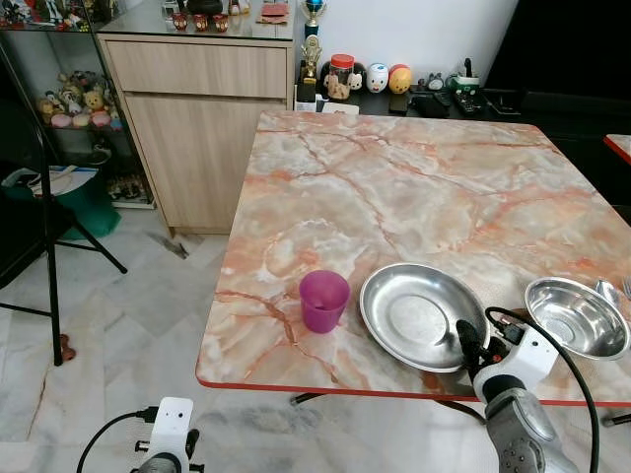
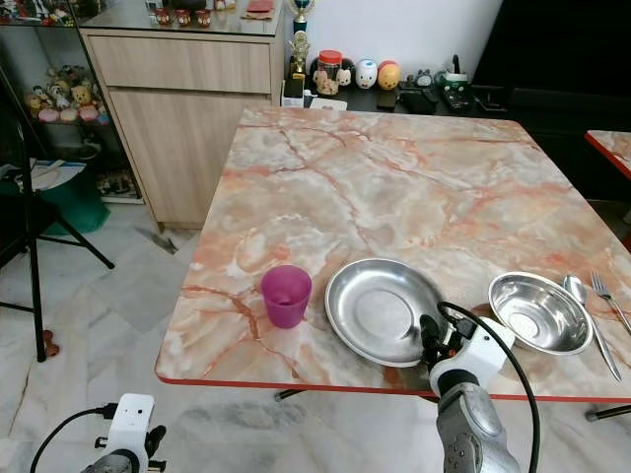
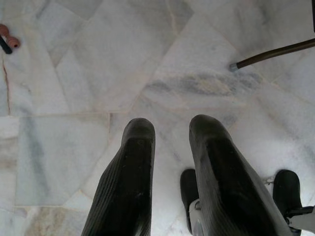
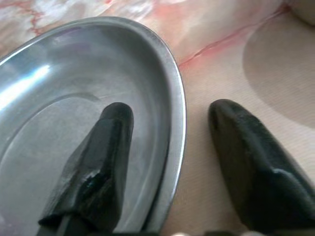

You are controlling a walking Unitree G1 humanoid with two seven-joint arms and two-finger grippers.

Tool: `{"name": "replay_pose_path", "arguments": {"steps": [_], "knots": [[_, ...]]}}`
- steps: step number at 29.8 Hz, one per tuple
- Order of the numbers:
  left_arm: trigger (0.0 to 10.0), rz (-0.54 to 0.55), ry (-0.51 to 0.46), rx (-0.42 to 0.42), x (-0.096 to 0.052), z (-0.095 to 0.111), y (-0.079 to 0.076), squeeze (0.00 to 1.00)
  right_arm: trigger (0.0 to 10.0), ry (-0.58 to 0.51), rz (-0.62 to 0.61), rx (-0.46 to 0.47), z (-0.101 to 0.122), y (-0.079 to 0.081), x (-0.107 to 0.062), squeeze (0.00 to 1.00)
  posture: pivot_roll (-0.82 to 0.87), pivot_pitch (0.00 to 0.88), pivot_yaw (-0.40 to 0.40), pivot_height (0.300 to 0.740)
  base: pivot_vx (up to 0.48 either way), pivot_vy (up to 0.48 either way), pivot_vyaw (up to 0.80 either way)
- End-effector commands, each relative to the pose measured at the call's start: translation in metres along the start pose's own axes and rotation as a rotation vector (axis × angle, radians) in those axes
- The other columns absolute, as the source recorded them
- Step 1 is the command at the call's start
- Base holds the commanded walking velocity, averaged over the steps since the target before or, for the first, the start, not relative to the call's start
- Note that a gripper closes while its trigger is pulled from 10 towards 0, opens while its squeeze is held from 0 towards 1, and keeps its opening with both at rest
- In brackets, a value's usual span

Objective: Setting the table

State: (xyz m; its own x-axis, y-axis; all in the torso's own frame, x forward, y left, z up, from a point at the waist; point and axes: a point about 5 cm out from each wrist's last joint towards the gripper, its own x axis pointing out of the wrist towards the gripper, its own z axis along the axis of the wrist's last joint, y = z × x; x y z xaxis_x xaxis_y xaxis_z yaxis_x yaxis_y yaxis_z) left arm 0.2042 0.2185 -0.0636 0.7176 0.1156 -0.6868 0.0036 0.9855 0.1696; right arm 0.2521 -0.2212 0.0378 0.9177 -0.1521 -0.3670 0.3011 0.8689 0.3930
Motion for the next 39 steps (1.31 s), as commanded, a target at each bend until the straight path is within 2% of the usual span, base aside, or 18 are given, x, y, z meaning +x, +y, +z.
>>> {"name": "replay_pose_path", "arguments": {"steps": [1,17,25,27,31,38,39], "knots": [[10.0,0.004,-0.014,0.018,0.001,0.003,0.001,0.0,0.0,0.024,-0.015,0.016,-0.004,-0.002,0.001,0.0,0.06,0.0,-0.072,0.724,0.0,0.0,0.0],[10.0,0.0,-0.033,0.042,0.002,0.008,0.0,0.0,0.0,-0.008,-0.007,0.021,0.001,0.002,0.001,0.0,0.06,0.0,-0.071,0.724,0.0,0.0,0.0],[10.0,-0.004,-0.031,0.046,0.002,0.007,-0.002,0.0,0.0,-0.062,0.022,0.013,0.008,0.008,0.002,0.0,0.07,0.0,-0.072,0.724,0.0,0.0,0.0],[10.0,-0.006,-0.032,0.051,0.002,0.007,-0.002,0.0,0.0,-0.096,0.035,0.021,0.012,0.012,0.002,0.0,0.07,0.0,-0.073,0.724,0.0,0.0,0.0],[10.0,-0.01,-0.031,0.056,0.001,0.007,-0.003,0.0,0.0,-0.236,0.116,0.041,0.031,0.025,0.0,0.0,0.07,0.0,-0.072,0.724,0.0,0.0,0.0],[10.0,-0.013,-0.031,0.061,0.001,0.006,-0.004,0.0,0.0,-0.38,0.184,0.094,0.051,0.037,-0.003,0.0,0.07,0.0,-0.072,0.724,0.0,0.0,0.0],[10.0,-0.014,-0.031,0.062,0.001,0.006,-0.005,0.0,0.0,-0.435,0.207,0.089,0.058,0.041,-0.004,0.0,0.07,0.0,-0.071,0.724,0.0,0.0,0.0]]}}
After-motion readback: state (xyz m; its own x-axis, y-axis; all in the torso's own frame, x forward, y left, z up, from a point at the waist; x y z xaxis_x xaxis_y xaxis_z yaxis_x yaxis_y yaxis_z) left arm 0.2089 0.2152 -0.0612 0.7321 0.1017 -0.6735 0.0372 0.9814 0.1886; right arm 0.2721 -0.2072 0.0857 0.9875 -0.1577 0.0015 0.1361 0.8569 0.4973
